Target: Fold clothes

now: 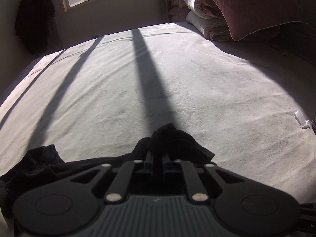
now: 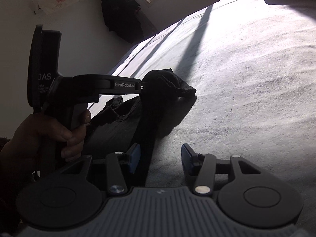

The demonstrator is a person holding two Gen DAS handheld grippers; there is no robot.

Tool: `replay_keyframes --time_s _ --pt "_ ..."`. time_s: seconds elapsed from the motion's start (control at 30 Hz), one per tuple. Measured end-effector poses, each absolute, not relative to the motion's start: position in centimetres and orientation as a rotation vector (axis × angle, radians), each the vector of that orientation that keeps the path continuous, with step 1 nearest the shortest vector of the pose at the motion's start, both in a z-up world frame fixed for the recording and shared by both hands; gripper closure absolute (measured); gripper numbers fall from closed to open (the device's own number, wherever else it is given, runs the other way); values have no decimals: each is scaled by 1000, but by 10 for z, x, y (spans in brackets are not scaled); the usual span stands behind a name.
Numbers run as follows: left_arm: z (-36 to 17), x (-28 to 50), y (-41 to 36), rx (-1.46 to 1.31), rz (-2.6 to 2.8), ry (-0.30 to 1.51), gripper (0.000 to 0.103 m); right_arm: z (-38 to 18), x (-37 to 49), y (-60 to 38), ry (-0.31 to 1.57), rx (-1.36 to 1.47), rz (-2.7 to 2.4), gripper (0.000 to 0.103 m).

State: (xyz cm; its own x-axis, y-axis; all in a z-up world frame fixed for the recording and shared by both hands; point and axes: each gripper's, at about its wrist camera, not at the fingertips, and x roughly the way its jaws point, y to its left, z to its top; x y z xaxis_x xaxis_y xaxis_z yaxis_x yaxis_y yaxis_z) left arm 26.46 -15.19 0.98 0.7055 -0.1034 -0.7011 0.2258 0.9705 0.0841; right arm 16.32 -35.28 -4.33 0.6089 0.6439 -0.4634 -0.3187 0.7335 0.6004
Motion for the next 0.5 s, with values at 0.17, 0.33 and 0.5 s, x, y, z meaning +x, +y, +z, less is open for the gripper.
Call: replay_keyframes --time_s 0.17,0.33,0.5 --pt "4 258 -93 1 -139 827 95 -42 161 -340 724 470 619 52" --pt "-16 255 -46 -45 -28 929 89 -41 159 -332 730 455 641 53" --pt "-5 251 -20 -102 4 939 80 -40 158 -323 737 444 666 58"
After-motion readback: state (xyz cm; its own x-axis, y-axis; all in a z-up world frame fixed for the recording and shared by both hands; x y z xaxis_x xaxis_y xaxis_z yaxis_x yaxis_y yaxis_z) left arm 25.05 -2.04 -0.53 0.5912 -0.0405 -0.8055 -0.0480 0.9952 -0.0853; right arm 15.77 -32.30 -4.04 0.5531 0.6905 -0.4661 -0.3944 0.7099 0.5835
